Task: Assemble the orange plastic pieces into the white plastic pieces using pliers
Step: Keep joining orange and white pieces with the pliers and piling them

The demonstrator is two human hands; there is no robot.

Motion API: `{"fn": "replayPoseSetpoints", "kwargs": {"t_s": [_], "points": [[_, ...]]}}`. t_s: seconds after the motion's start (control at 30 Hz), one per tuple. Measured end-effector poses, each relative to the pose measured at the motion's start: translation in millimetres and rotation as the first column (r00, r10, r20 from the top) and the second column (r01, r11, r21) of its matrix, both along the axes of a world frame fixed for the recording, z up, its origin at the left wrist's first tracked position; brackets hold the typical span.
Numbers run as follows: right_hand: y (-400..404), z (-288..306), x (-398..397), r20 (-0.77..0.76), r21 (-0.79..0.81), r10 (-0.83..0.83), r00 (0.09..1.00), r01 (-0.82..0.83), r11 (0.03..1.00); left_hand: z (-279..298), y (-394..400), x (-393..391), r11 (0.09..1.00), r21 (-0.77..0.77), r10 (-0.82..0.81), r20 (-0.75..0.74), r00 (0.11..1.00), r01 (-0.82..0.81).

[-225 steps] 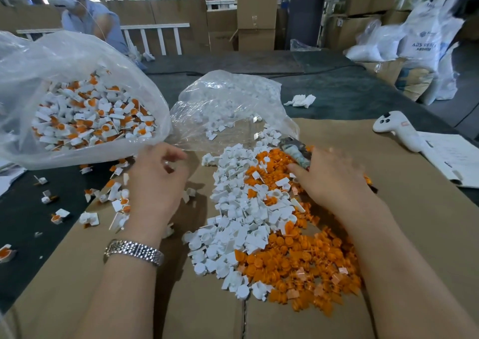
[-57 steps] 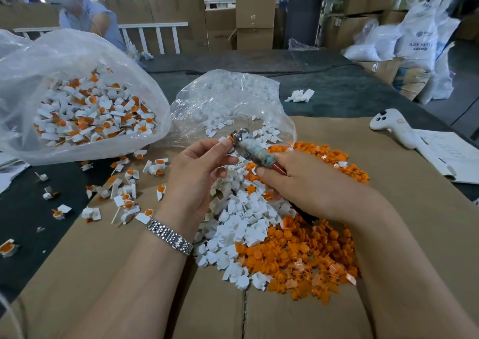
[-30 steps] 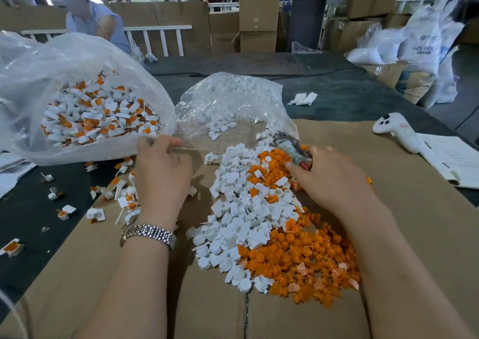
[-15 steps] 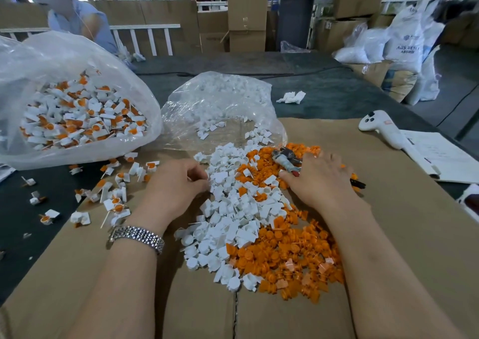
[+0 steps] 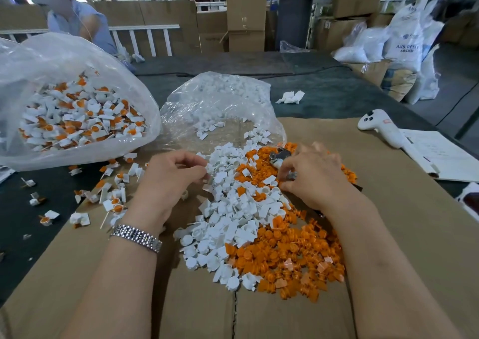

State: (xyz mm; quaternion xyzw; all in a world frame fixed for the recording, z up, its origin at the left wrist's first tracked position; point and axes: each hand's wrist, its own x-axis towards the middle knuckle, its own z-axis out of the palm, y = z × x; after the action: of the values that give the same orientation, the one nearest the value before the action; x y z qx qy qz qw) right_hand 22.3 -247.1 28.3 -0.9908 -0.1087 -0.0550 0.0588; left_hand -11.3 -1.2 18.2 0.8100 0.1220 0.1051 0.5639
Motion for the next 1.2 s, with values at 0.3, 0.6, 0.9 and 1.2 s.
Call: {"fn": "replayPoseSetpoints", "kwargs": {"t_s": [0.3,0.6,0.9,1.2], "points": [[9,-6,0,0.103,-0.093,0.021,0.994,-0.011,0.996,5,-6,-3,0.891,-0.427,-0.147,0.054,0.988,0.156],[9,1,1,0.143,0.251,0.029,0.989,-0.064,0.966,4,-11,-1,0.702,-0.664,-0.243,0.114,0.963,0.256],[21,18,-21,0.131,0.937,0.308,0.942,-0.219,0.272,4,-18,-4,0.673,-0.609,-0.389,0.192,0.901,0.420],[26,17,-24,0.201,0.859,0.347,0.916,-0.335,0.386,6,-19,-7,0.623,-0.619,-0.451,0.215,0.866,0.478]]}}
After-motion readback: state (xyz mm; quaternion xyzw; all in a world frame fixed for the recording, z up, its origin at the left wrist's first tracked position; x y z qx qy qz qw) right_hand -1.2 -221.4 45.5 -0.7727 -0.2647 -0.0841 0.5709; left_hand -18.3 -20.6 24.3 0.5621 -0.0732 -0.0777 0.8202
